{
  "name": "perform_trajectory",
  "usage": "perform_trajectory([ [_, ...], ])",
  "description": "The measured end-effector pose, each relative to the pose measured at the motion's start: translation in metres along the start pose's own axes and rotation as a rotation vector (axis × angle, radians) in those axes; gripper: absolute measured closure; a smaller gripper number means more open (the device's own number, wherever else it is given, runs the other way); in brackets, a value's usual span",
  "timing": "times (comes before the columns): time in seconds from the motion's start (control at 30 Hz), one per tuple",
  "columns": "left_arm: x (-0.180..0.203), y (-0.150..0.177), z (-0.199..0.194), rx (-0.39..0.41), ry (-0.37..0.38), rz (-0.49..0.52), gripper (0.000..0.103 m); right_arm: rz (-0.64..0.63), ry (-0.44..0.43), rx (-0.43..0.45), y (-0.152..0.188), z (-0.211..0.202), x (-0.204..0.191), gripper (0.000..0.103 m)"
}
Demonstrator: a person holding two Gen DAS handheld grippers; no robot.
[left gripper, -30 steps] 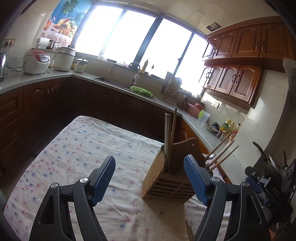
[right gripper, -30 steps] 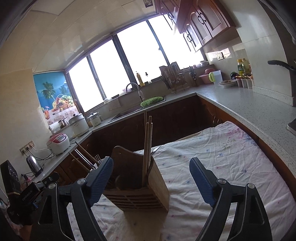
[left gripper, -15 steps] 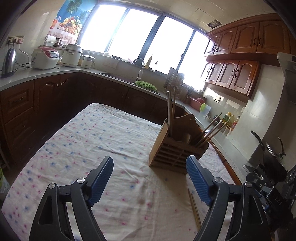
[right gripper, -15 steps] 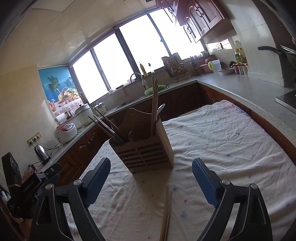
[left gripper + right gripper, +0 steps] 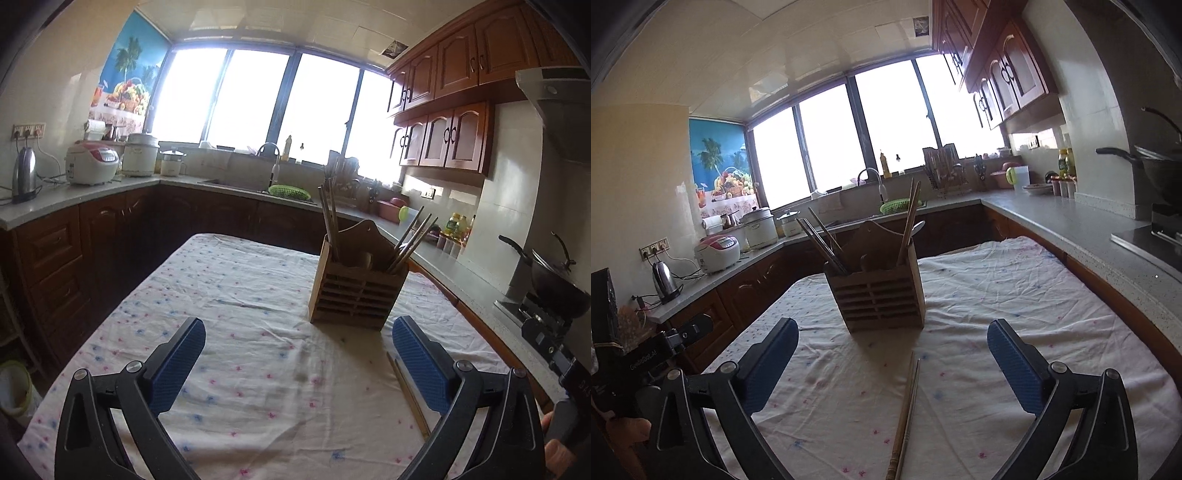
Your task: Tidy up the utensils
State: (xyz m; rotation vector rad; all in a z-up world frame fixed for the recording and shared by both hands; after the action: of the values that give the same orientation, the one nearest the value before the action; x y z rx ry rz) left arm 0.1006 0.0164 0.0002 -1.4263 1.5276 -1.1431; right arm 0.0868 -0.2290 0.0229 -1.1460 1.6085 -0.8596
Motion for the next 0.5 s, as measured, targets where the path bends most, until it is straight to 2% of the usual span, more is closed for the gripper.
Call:
perform_trajectory([
  [0.1, 0.004, 0.002, -0.013, 0.029, -0.013, 0.026, 0.001, -0.035, 0.000, 0.053, -0.009, -0.013, -0.007, 0.000],
  [0.27, 0.005, 0.005, -0.031, 0.047, -0.035, 0.052, 0.001, -0.072, -0.005, 0.084, -0.011, -0.026, -0.015, 0.000],
  [0.5, 0.005, 0.022, -0.032, 0.020, -0.078, 0.102, 0.001, -0.072, 0.024, 0.048, 0.011, -0.033, -0.007, 0.000],
])
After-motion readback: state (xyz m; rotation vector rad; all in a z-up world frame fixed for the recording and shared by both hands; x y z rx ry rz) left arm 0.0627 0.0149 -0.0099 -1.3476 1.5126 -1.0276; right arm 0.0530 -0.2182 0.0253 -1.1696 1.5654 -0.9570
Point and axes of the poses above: each gripper's, at about its wrist camera, not at the fingertips, and z roughly the way its jaws point, x to its right, y to its underside, the point moved 8 cm from there along z, roughly the way its jaws point, and after that the axes turned 10 degrees about z, right-handed, at the moved point
